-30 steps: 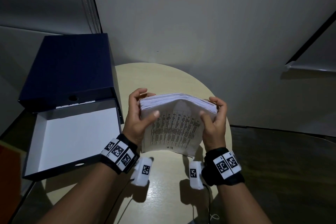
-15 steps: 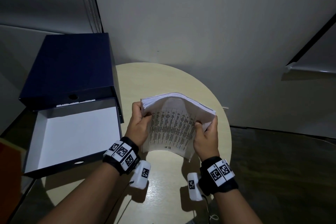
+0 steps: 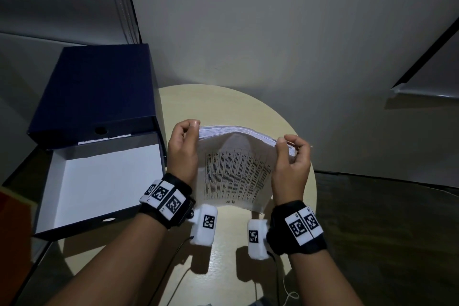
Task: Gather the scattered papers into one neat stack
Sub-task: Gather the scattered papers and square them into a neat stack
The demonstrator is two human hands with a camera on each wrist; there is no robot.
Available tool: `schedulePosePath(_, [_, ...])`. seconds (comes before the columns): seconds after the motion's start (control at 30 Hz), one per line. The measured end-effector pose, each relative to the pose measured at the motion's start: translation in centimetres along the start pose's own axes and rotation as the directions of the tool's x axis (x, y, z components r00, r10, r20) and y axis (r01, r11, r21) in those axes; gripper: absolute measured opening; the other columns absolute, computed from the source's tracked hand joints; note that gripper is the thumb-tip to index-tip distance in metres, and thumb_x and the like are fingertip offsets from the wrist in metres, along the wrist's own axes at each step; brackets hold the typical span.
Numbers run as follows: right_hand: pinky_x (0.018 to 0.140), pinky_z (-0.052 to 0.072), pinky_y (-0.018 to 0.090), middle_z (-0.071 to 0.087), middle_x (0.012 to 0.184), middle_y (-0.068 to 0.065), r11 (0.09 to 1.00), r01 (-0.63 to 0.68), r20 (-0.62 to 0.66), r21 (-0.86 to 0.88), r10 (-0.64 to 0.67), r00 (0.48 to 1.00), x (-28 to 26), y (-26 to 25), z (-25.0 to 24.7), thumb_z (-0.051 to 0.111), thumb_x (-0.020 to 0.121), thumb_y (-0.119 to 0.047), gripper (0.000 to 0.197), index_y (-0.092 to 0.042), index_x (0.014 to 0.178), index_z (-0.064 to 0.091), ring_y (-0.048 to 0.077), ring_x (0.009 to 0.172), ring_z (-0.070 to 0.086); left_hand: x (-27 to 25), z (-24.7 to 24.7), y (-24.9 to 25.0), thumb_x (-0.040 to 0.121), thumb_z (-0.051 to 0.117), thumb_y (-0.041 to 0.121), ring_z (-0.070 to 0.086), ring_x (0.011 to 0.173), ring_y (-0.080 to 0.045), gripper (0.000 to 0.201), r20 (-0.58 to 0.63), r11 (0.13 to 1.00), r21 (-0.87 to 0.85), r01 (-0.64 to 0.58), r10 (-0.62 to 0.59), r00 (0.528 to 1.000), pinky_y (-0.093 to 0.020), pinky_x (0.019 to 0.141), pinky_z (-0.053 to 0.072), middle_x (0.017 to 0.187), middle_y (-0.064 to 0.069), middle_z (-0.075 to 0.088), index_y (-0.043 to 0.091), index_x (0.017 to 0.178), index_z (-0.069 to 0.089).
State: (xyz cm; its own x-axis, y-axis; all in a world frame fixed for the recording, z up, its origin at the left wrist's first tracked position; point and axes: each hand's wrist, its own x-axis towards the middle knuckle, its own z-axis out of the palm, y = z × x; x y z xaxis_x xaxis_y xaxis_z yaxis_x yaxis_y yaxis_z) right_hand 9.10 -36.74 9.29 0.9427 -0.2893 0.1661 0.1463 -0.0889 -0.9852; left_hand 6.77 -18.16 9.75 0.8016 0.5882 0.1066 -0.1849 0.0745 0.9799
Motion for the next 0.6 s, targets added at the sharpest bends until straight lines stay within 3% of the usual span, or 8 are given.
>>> schedulePosePath(0.07, [0.088,0.058,0.047,0.064,0.092,-0.022,0.999,-0.011,-0.04,-0.034,0.01,0.999,0.5,-0.2,0.5,0.064,0.09,-0.036,0.006,-0.032,0.095,0.063,0.009,0.097,0.064,0.3,0.3,-0.1,0.096,0.053,0.026,0.057,0.086,0.008,0.023,-0.025,0.999,0.036,0.012,-0.011,1.0,-0.021,0.084,0.042,0.095,0.013,0.064,0.01,0.105,0.067])
schedulePosePath(0.2, [0.073,0.046,0.016,0.064,0.084,-0.017,0.998,0.012,-0.086,-0.057,-0.017,0.996,0.9,-0.3,0.6,0.061,0.093,-0.02,0.008,-0.02,0.085,0.064,-0.01,0.081,0.058,0.7,0.0,-0.7,0.084,0.054,0.038,0.064,0.102,-0.027,0.025,-0.005,0.998,0.031,0.054,-0.054,0.999,-0.046,0.09,0.05,0.095,0.001,0.072,0.023,0.087,0.073])
schedulePosePath(0.27, [0.065,0.04,0.005,0.063,0.082,-0.016,0.998,0.009,-0.1,-0.059,-0.015,0.995,1.1,-0.3,0.5,0.058,0.094,-0.016,0.01,-0.017,0.085,0.063,-0.014,0.076,0.056,0.7,0.0,-0.8,0.081,0.053,0.042,0.063,0.104,-0.031,0.028,-0.001,0.998,0.029,0.06,-0.06,0.998,-0.05,0.092,0.049,0.095,0.001,0.072,0.025,0.085,0.074])
schedulePosePath(0.37, [0.062,0.042,0.008,0.06,0.081,-0.016,0.998,0.007,-0.091,-0.064,-0.013,0.996,1.1,-0.2,0.3,0.056,0.094,-0.015,0.009,-0.017,0.087,0.062,-0.012,0.073,0.055,0.5,0.2,-0.7,0.081,0.052,0.04,0.063,0.1,-0.029,0.027,0.016,0.999,0.004,0.054,-0.054,0.998,-0.05,0.092,0.049,0.093,0.002,0.071,0.024,0.084,0.073])
schedulePosePath(0.5, [0.061,0.042,0.008,0.059,0.08,-0.014,0.993,0.02,-0.078,-0.113,-0.028,0.997,1.3,-0.4,0.2,0.056,0.094,-0.014,0.007,-0.014,0.09,0.062,-0.012,0.069,0.054,0.4,0.4,-0.8,0.085,0.054,0.035,0.06,0.086,-0.017,0.021,0.01,0.998,-0.003,0.055,-0.055,0.998,-0.038,0.08,0.046,0.082,0.005,0.067,0.023,0.076,0.07])
schedulePosePath(0.6, [0.073,0.044,0.024,0.06,0.081,-0.014,0.994,0.026,-0.085,-0.104,-0.035,0.996,1.5,-0.3,0.2,0.054,0.093,-0.016,0.01,-0.018,0.086,0.061,-0.005,0.077,0.055,0.4,0.4,-0.9,0.088,0.053,0.026,0.057,0.083,-0.014,0.022,-0.021,0.999,0.028,0.031,-0.03,0.999,-0.036,0.08,0.043,0.078,0.009,0.064,0.026,0.071,0.066])
